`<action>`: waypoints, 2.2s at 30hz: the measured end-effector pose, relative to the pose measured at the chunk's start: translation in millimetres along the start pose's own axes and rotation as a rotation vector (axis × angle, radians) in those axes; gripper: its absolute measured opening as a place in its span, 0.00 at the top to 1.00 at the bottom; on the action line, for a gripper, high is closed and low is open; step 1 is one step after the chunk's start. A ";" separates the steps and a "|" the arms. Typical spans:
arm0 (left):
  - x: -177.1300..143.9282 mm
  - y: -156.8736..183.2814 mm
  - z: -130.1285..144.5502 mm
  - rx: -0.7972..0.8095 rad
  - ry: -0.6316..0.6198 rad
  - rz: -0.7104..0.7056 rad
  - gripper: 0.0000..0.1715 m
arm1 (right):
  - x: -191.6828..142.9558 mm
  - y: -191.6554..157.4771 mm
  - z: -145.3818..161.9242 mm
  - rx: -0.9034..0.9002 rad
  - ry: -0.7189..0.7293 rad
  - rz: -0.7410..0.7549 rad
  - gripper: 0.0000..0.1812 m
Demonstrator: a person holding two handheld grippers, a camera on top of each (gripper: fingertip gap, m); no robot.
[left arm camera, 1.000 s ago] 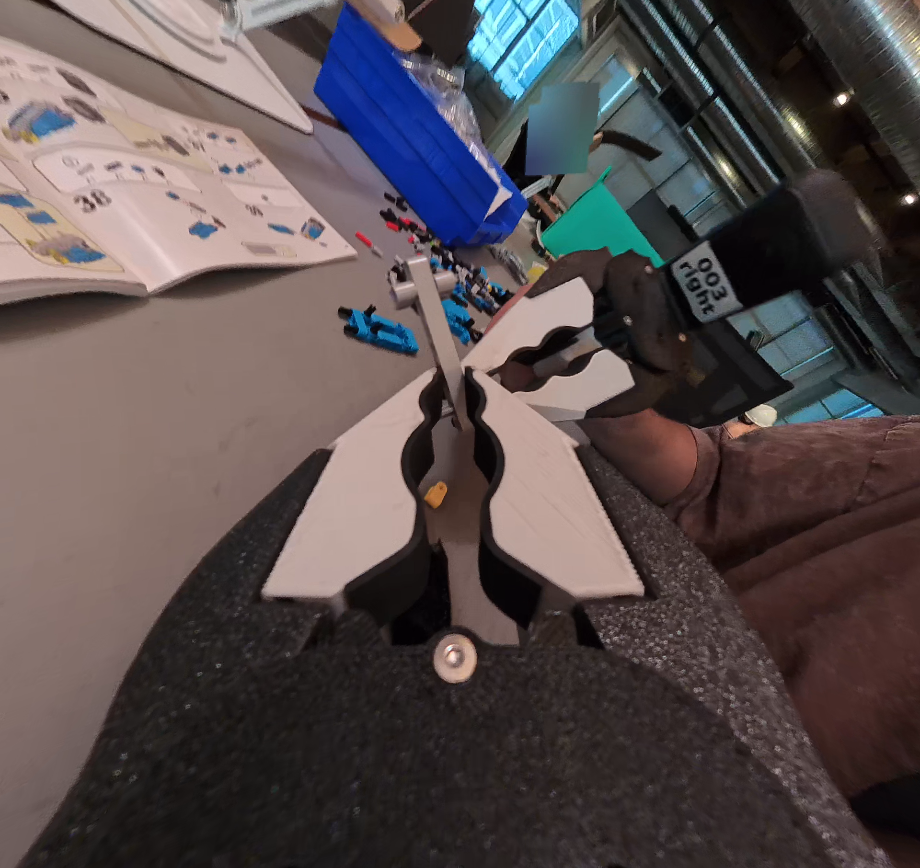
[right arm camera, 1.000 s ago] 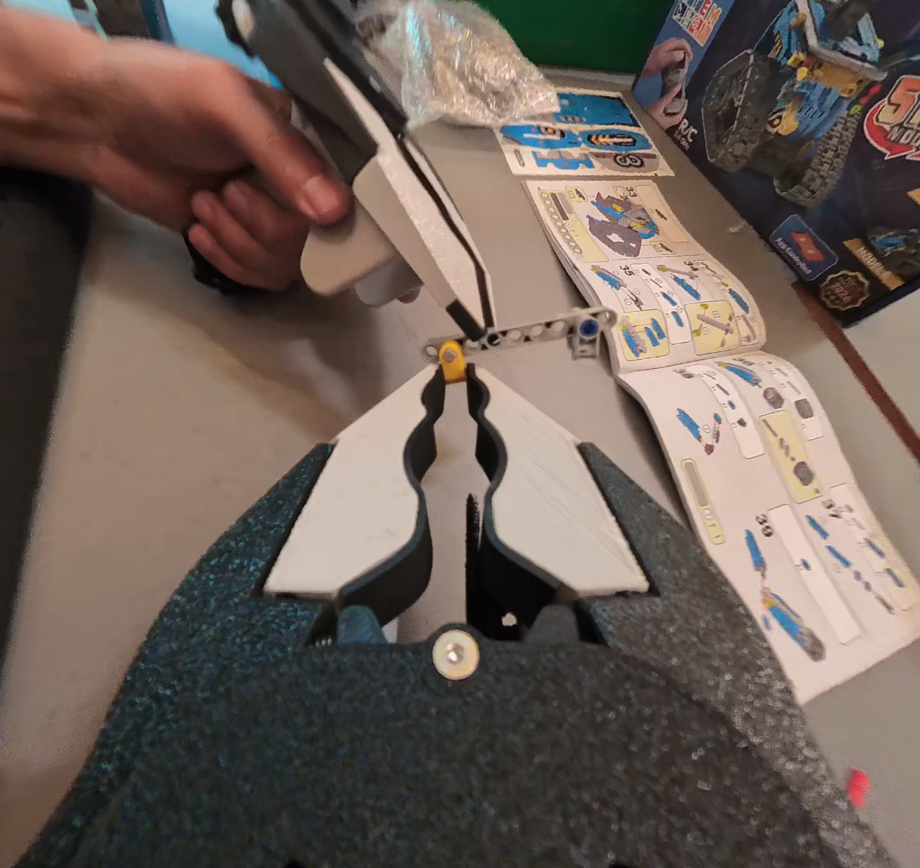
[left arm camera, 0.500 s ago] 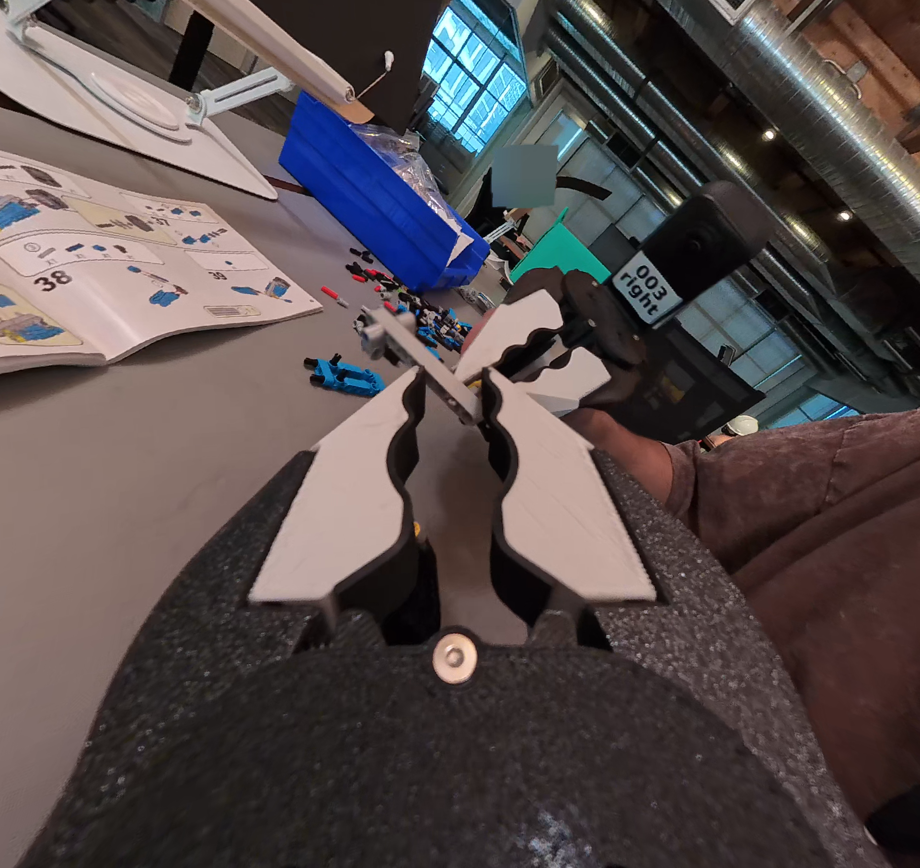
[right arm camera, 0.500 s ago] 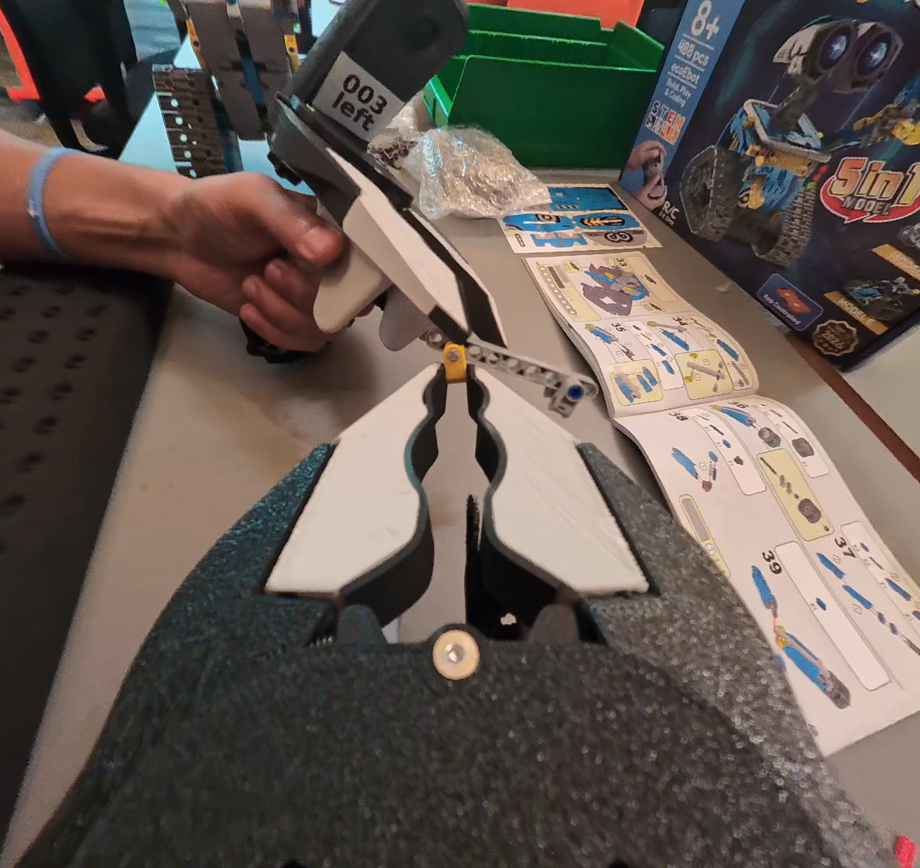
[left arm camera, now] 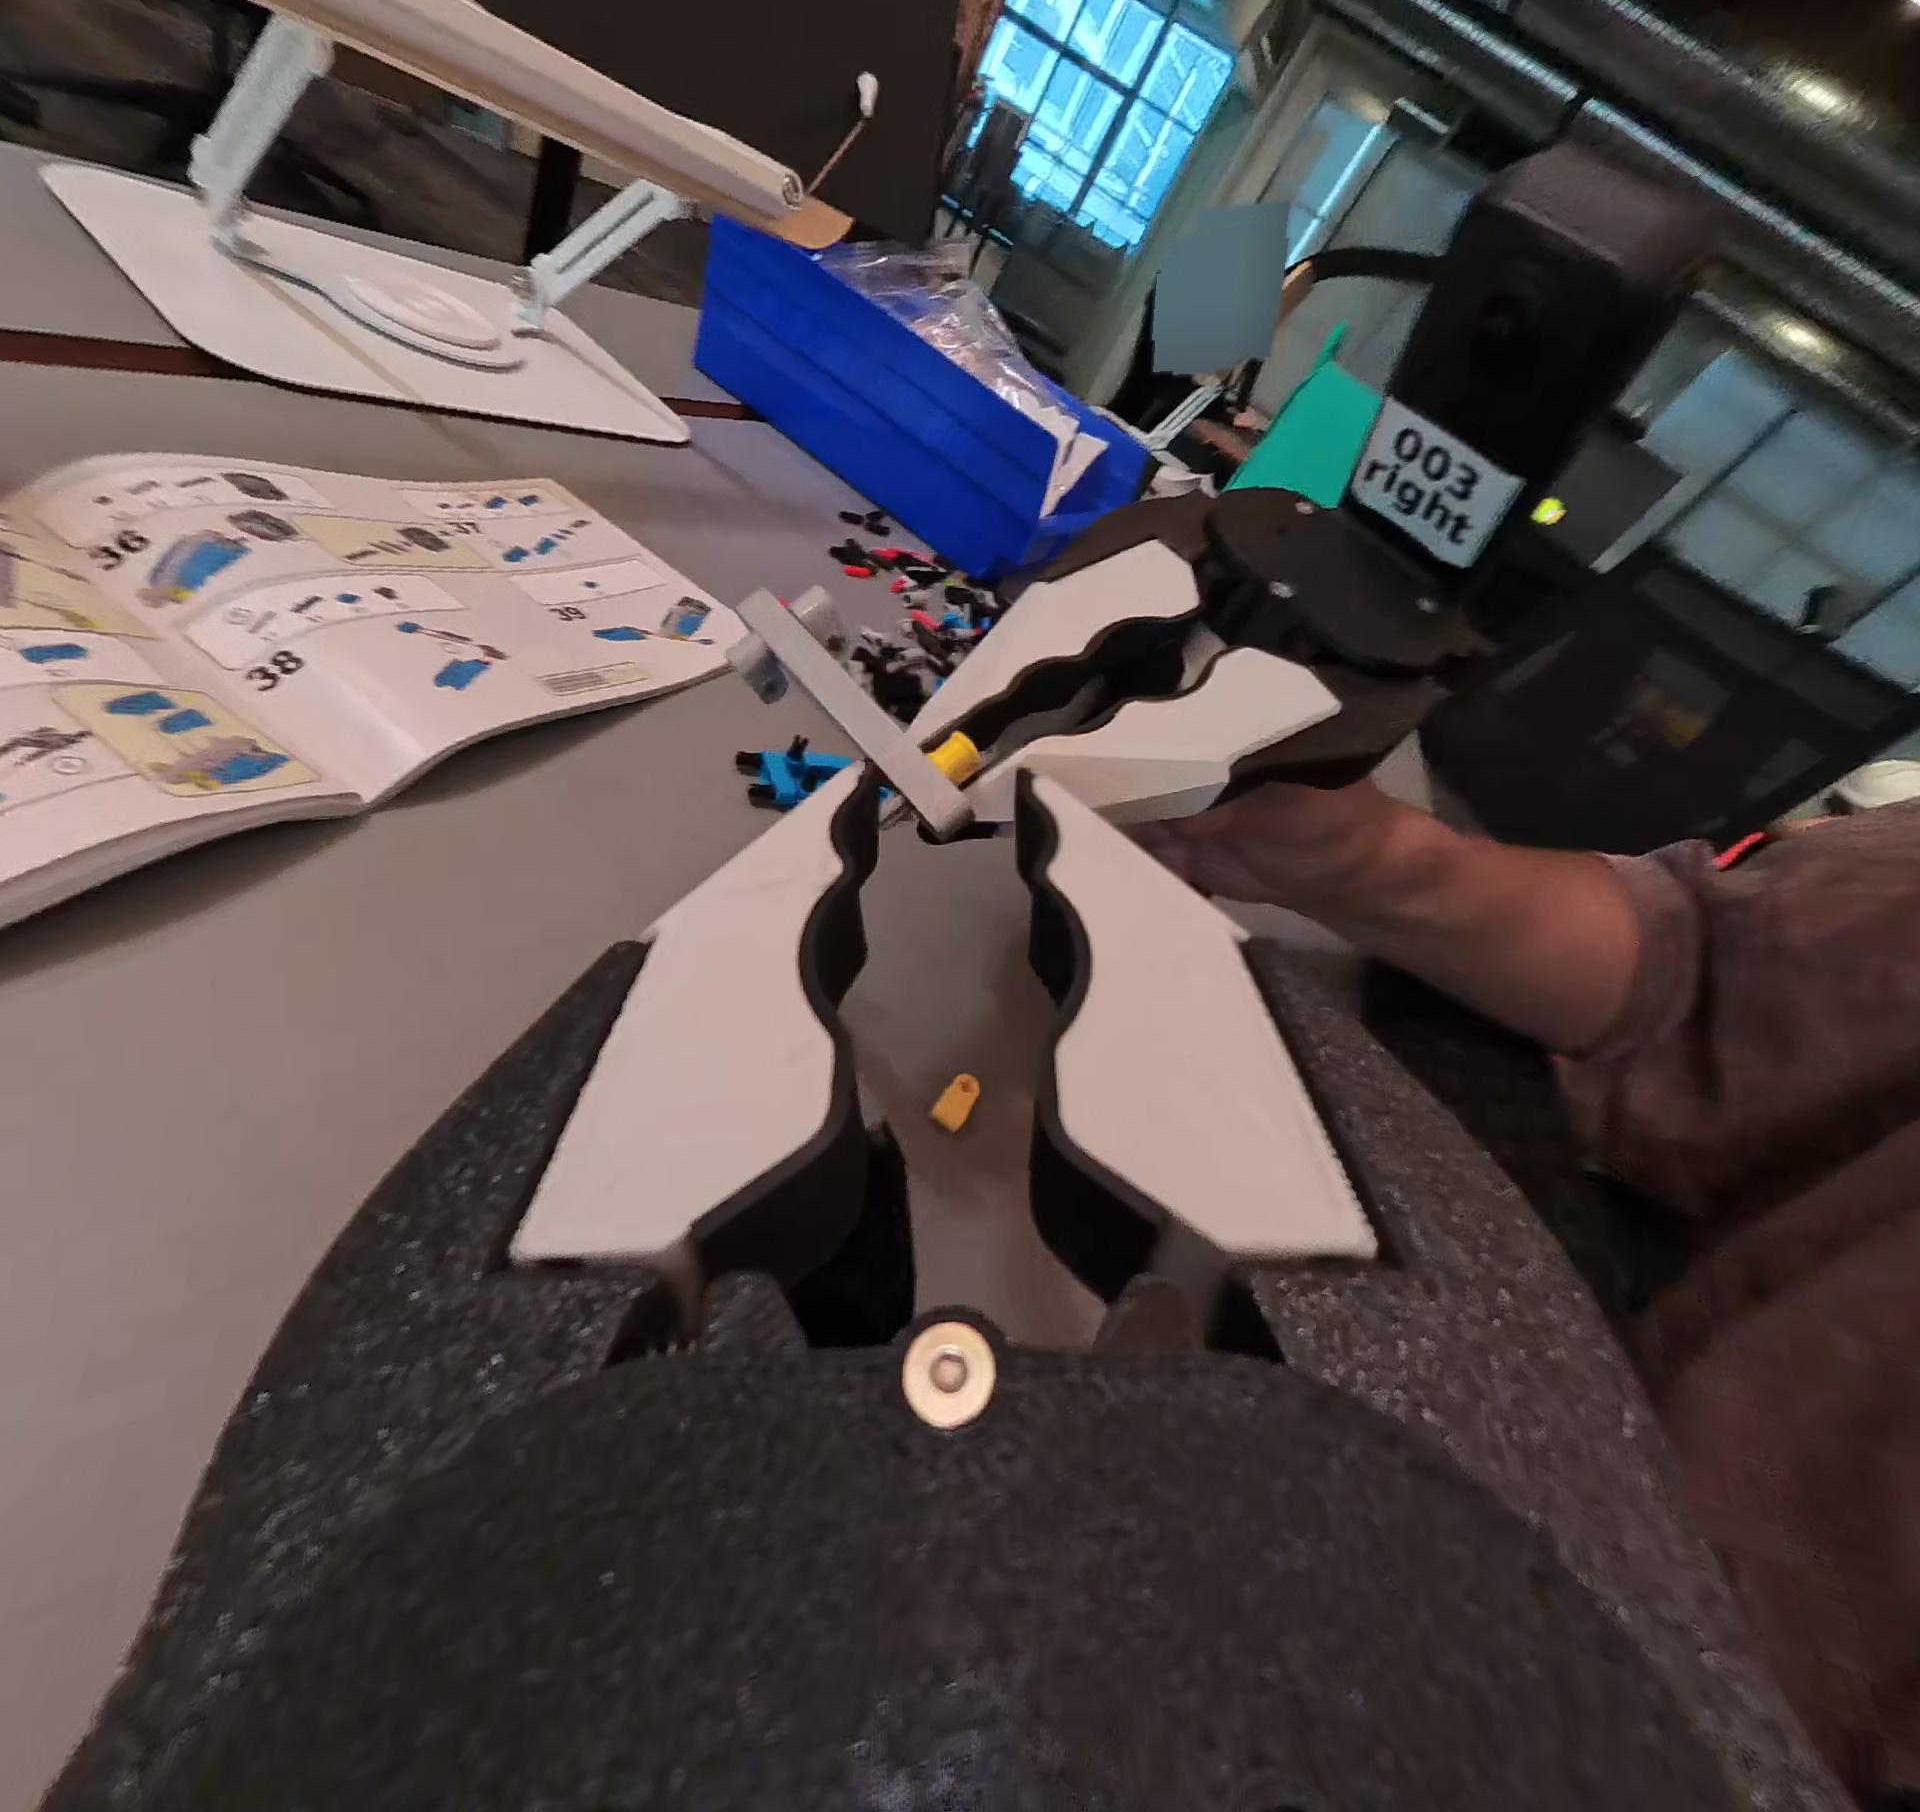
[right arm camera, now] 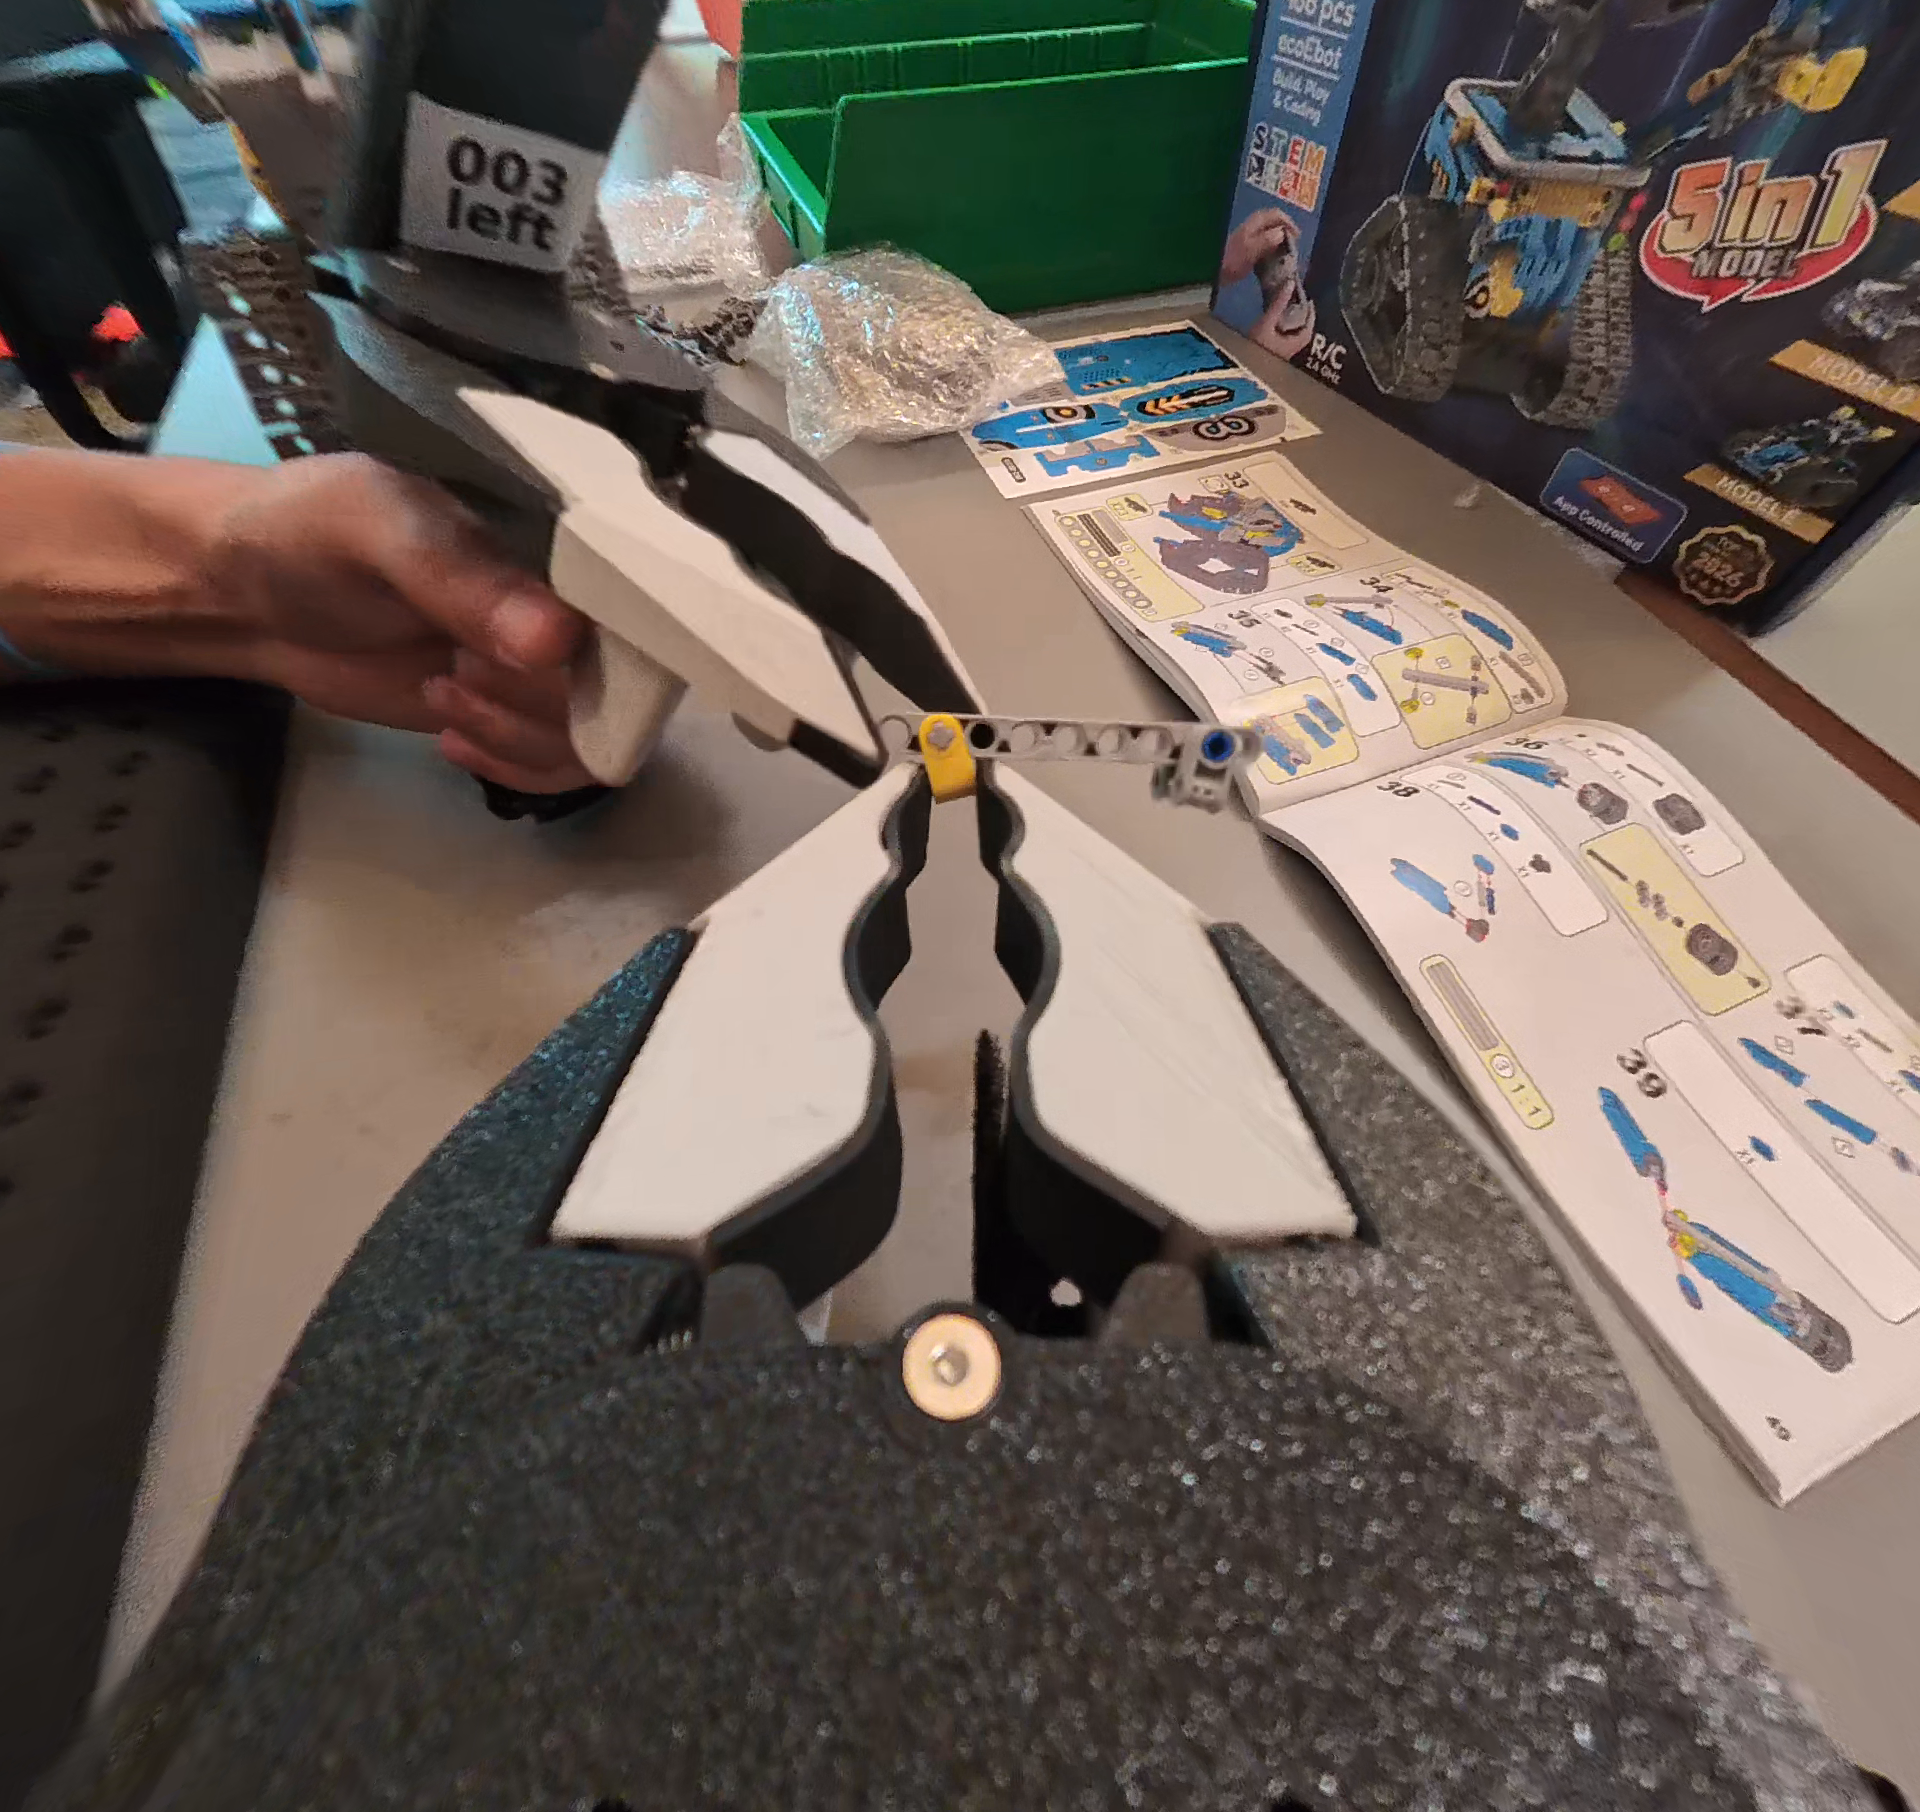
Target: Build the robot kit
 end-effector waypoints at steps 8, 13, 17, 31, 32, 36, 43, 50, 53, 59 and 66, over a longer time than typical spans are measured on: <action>1.6 -1.0 -1.6 -0.175 0.038 0.080 0.79 | 0.6 -13.9 -10.1 -0.261 -0.092 0.200 0.95; -2.3 -9.3 -1.0 -0.260 0.058 0.074 0.90 | 7.2 -26.6 -11.4 -0.444 -0.136 0.282 0.95; -3.1 0.7 -3.4 -0.095 0.039 0.041 0.91 | 3.6 -22.1 -11.0 -0.327 -0.081 0.208 0.95; 16.7 39.0 35.2 1.087 -0.142 -0.445 0.91 | -17.7 33.0 20.6 0.368 0.072 -0.364 0.80; 17.6 39.8 36.1 1.112 -0.142 -0.466 0.91 | -14.6 30.3 22.0 0.349 0.043 -0.360 0.83; 15.5 37.9 33.8 1.120 -0.120 -0.491 0.91 | -10.3 26.5 19.3 0.388 0.078 -0.368 0.93; 8.7 38.1 23.6 1.102 -0.003 -0.529 0.91 | 1.7 24.3 26.6 0.643 0.168 -0.516 0.93; 6.2 37.8 19.2 1.040 0.037 -0.495 0.88 | 2.5 25.4 27.9 0.694 0.212 -0.558 0.93; 5.2 38.4 16.8 0.992 0.062 -0.479 0.88 | 2.5 25.4 27.4 0.714 0.235 -0.571 0.93; 2.2 34.2 10.5 0.952 0.107 -0.537 0.81 | 7.2 22.6 29.0 0.887 0.332 -0.662 0.94; 0.1 34.0 7.9 0.931 0.129 -0.535 0.81 | 15.0 17.7 35.6 1.103 0.393 -0.714 0.93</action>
Point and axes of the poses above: each gripper's, where its closed fingertips meet, x out along the fingers, z out of its underside, y = z × x across the jaws, the point moved 10 cm from there along -x, back along the fingers, and after that the axes turned 12 degrees about -x, right-handed, at the moved point
